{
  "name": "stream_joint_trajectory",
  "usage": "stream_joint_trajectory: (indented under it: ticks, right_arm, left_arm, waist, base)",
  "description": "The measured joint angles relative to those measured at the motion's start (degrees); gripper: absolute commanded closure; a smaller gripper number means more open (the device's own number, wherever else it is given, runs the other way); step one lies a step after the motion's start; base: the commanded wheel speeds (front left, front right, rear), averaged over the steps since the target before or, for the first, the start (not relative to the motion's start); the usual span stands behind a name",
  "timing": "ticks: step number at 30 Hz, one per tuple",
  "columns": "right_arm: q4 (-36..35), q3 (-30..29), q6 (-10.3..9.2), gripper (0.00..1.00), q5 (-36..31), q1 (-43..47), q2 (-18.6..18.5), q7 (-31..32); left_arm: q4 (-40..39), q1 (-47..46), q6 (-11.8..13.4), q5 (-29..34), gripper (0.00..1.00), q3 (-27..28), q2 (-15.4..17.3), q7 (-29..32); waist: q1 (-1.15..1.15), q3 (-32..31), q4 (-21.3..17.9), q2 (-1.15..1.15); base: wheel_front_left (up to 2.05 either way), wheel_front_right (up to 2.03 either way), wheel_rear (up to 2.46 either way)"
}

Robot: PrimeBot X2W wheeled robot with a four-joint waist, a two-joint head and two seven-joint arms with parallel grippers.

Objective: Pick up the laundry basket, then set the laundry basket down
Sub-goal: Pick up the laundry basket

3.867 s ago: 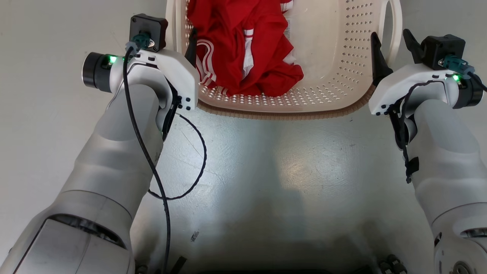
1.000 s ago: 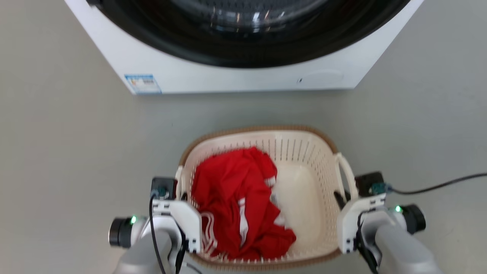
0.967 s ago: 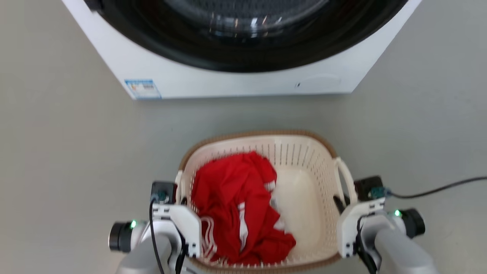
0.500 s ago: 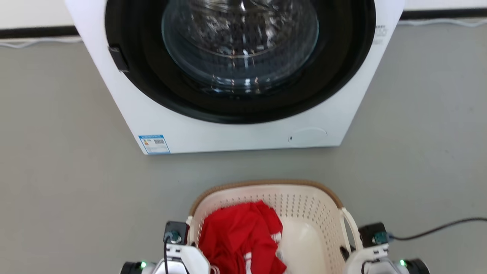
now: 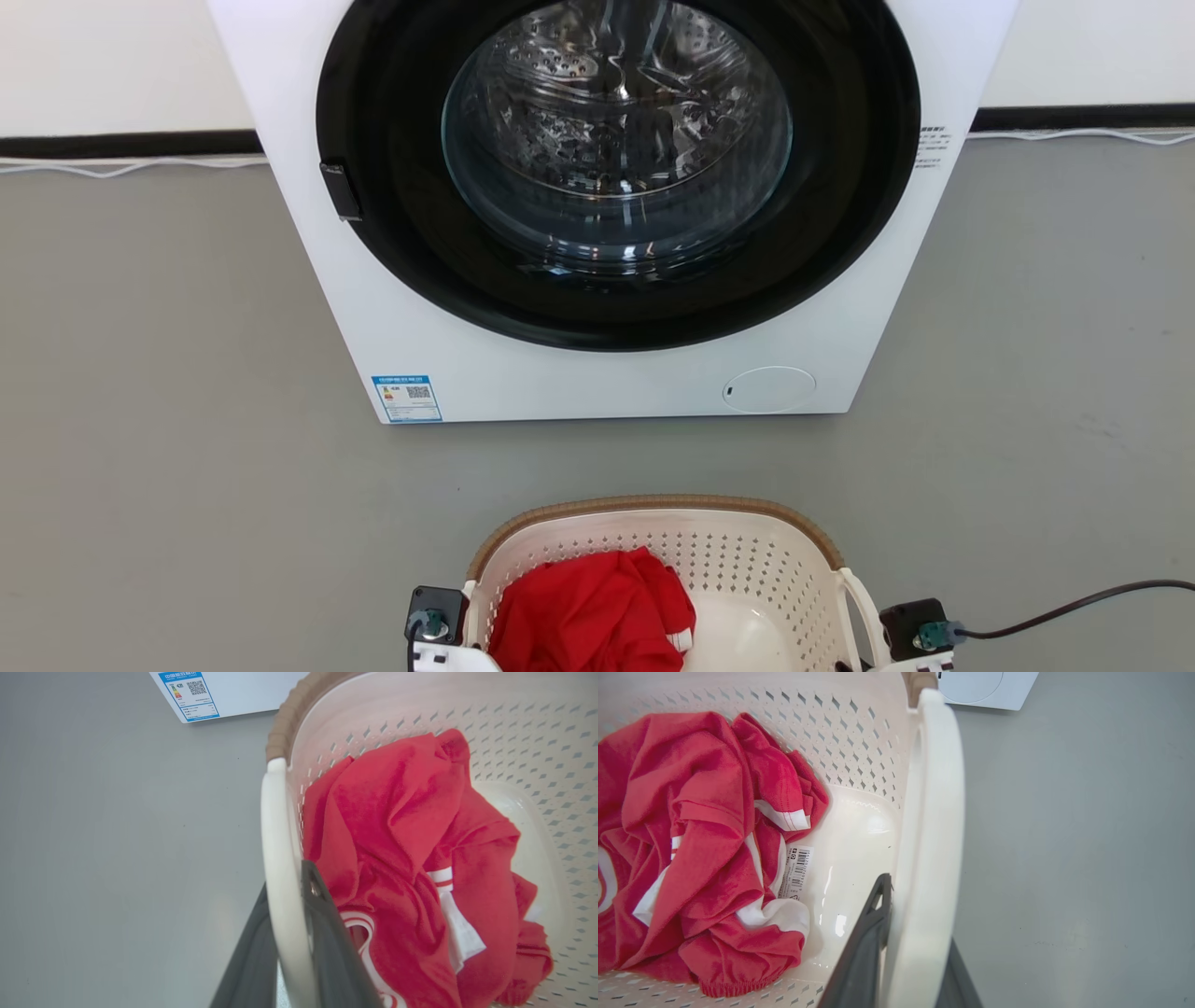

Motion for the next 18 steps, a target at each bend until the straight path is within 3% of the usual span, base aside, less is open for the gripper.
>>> stream_joint_trajectory:
  ticks: [18]
  right_arm:
    - [-0.55, 2.12, -0.01, 1.0, 0.68, 0.5, -0.09, 0.67]
  left_arm:
    - [0.52, 0.43, 0.07, -2.92, 1.0, -2.22, 0.26, -0.01]
  waist:
    - [0.0, -2.26, -0.93, 0.0]
  base:
    - [0.0, 0.0, 0.0]
